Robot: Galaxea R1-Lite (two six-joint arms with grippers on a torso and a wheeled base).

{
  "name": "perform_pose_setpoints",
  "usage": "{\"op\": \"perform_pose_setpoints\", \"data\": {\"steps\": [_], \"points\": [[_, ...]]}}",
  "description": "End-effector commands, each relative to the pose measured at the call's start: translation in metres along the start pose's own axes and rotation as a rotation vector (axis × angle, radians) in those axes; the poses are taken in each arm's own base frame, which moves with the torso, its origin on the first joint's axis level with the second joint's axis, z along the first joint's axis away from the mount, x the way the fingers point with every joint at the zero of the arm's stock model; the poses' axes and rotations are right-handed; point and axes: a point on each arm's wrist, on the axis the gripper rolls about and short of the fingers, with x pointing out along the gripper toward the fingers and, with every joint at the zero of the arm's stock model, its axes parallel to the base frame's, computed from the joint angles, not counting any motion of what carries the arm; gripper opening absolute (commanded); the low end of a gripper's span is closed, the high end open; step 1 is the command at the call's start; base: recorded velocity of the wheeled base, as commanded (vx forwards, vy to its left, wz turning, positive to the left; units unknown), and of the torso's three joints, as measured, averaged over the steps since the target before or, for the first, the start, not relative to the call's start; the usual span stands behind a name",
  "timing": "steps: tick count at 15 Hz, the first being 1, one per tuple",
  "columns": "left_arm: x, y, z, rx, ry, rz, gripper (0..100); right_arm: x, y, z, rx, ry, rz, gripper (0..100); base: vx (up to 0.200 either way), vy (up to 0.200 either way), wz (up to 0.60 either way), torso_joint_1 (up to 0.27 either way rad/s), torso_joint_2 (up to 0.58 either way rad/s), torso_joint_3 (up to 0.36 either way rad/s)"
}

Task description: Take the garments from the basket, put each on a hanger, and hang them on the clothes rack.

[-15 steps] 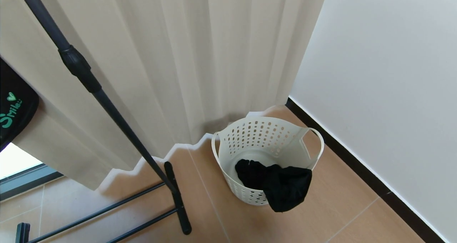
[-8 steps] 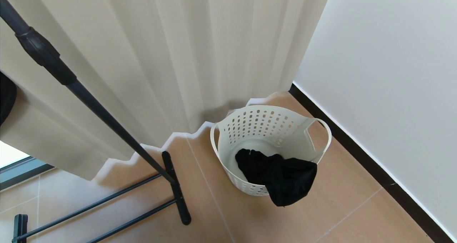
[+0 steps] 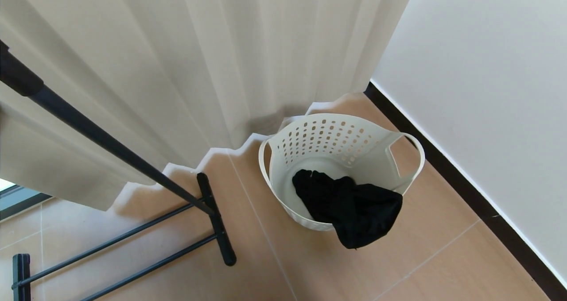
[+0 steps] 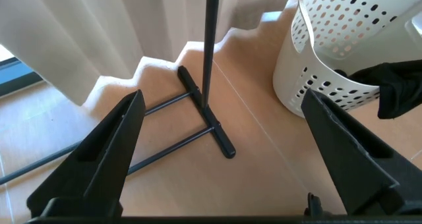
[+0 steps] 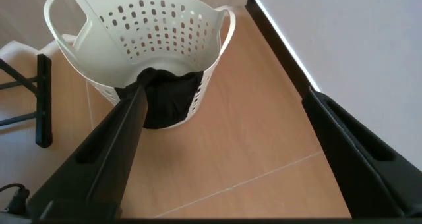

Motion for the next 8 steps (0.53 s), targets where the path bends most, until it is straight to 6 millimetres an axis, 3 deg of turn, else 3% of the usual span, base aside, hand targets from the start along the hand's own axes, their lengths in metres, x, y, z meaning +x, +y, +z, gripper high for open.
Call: {"op": "perform_pose_setpoints", "data": {"steps": [1, 8], "points": [[0.0001, 0.0, 0.0001, 0.0, 0.001, 0.0, 100, 0.0, 0.0, -0.0001, 0.002, 0.0, 0.0, 100, 0.0, 0.0, 0.0, -0.002, 0.01, -0.183], [0.0001, 0.0, 0.0001, 0.0, 0.001, -0.001, 100, 0.0, 0.0001, -0.0007, -0.004, 0.006, 0.005, 100, 0.0, 0.0, 0.0, 0.004, 0.0, -0.199]]}}
